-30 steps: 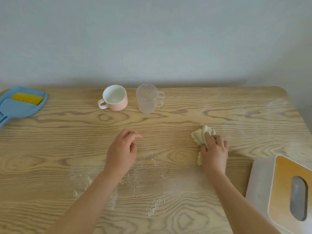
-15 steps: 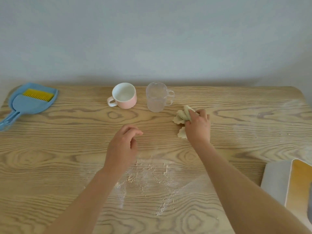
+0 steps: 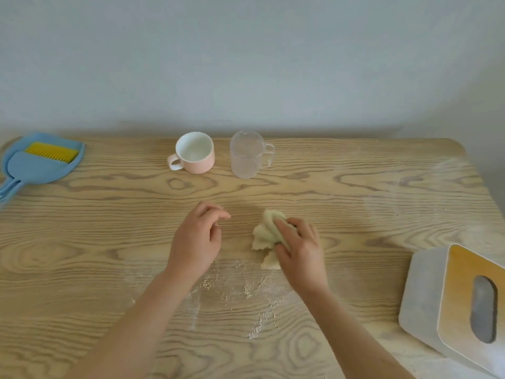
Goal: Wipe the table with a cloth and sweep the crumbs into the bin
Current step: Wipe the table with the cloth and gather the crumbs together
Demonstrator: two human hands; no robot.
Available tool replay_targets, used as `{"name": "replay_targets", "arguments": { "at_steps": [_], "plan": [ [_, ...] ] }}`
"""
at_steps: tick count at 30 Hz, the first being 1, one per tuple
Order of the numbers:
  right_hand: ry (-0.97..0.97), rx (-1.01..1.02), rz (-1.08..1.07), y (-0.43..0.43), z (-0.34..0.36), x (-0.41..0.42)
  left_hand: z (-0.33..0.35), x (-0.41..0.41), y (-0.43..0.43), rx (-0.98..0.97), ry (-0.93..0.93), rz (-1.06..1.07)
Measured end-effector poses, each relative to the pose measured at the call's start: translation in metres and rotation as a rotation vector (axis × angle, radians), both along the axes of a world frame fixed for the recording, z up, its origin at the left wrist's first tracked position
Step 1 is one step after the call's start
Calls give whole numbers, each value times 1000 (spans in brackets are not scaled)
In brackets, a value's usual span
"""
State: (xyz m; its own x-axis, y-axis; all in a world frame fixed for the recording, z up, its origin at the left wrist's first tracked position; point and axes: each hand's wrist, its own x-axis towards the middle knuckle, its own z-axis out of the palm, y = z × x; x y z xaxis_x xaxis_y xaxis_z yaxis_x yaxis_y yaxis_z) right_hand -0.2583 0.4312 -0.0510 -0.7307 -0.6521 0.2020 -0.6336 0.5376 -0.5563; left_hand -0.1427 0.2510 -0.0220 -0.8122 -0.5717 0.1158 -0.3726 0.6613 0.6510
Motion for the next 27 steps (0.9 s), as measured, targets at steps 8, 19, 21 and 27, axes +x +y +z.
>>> {"name": "replay_targets", "arguments": {
  "at_steps": [8, 19, 21, 27],
  "plan": [
    [-83, 344, -542, 85, -13, -32, 5, -12, 29, -8, -25, -106],
    [8, 17, -268, 77, 48, 16, 31, -39, 71, 1, 75, -246],
    [60, 23, -287, 89, 60, 8, 38, -51, 87, 5, 105, -293],
    [27, 58, -232, 110, 72, -3, 58, -68, 120, -79, 135, -332]
  ]
}}
